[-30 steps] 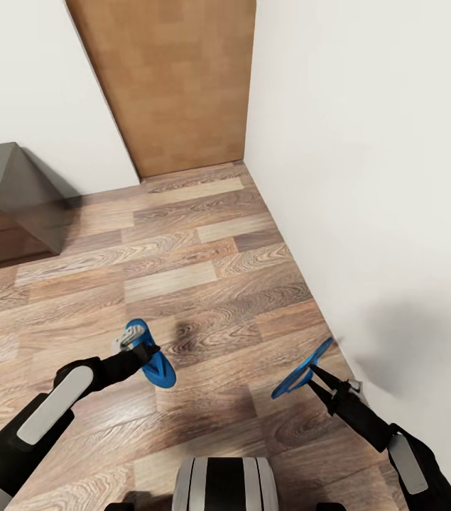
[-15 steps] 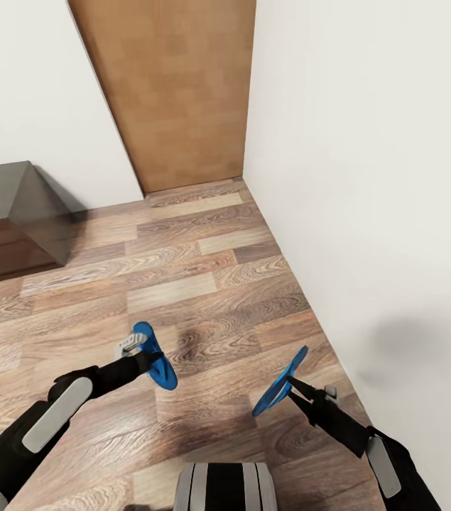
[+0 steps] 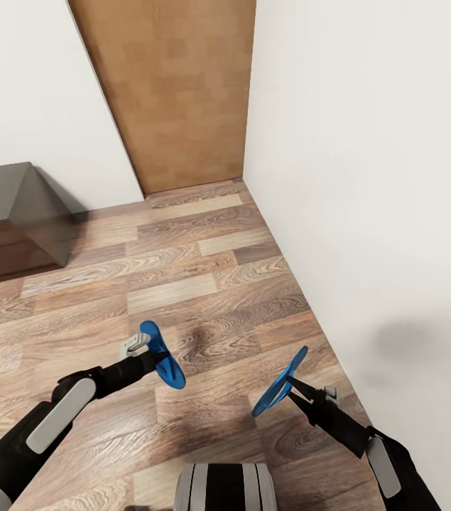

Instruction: In the bedroom, move the book from the bed onto either nightstand, and place the two sandals side by side next to the bed.

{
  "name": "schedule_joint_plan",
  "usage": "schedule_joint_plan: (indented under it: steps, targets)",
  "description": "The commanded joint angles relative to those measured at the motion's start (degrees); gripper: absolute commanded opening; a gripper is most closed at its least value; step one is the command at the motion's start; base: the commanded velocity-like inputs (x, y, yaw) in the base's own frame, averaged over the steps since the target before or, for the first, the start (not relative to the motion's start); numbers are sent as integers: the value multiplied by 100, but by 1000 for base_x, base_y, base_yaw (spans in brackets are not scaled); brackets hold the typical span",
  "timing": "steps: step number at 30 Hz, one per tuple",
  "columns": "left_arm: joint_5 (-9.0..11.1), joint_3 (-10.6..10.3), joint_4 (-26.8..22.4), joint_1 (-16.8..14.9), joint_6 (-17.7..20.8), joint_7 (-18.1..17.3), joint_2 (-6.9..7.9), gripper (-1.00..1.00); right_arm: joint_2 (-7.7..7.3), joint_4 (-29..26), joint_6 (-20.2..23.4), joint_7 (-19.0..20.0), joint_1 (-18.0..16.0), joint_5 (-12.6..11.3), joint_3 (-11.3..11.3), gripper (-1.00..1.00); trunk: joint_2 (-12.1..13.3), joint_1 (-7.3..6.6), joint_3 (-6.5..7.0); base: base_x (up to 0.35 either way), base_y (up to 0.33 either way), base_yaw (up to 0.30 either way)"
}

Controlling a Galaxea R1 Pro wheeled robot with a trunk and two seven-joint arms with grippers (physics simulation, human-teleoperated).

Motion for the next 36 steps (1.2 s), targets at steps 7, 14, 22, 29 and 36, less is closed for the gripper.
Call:
schedule_joint_plan:
  steps: [7, 14, 22, 29, 36]
  targets:
    - [76, -7, -27, -3, 13, -12, -75, -100, -2, 1, 32, 14, -2, -16, -6, -100, -1, -1, -3, 0, 0, 0]
    - [80, -7, -25, -3, 18, -12, -123, -100, 0, 1, 32, 15, -2, -8, -6, -100, -1, -1, -3, 0, 0, 66]
    - [80, -7, -1, -3, 11, -12, -129, -100, 1, 1, 32, 15, -2, -7, -6, -100, -1, -1, -3, 0, 0, 273]
    - [80, -7, -5, -3, 11, -12, -129, -100, 1, 4, 32, 15, -2, -7, -6, -100, -1, -1, -3, 0, 0, 294]
    - [80, -7, -13, -3, 19, -12, -126, -100, 28, 195, 32, 14, -2, -4, 0, -100, -1, -1, -3, 0, 0, 294]
